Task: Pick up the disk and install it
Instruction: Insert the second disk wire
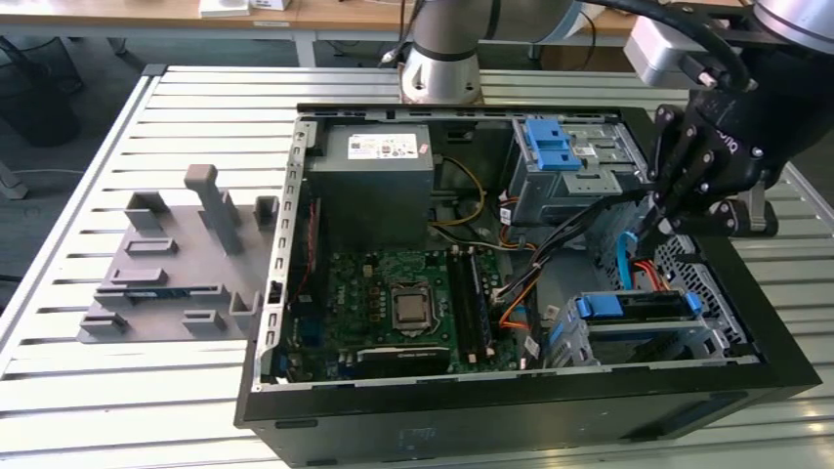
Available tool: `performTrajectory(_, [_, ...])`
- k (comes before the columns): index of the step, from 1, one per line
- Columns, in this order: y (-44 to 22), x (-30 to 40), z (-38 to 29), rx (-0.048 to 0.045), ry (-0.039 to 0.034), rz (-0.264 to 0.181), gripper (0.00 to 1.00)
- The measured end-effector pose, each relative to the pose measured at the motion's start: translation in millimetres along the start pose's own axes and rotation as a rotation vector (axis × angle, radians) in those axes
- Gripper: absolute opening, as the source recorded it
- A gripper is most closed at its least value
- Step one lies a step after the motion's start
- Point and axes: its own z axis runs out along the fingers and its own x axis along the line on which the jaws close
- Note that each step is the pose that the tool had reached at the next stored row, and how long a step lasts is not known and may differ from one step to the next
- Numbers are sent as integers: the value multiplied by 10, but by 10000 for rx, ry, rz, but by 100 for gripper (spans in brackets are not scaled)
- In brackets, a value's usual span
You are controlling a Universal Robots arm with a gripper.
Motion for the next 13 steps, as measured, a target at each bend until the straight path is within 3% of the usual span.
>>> performTrajectory(8, [-1, -9, 80, 6, 4, 0, 11])
performTrajectory(13, [-1, -9, 58, 8, 3, 0, 11])
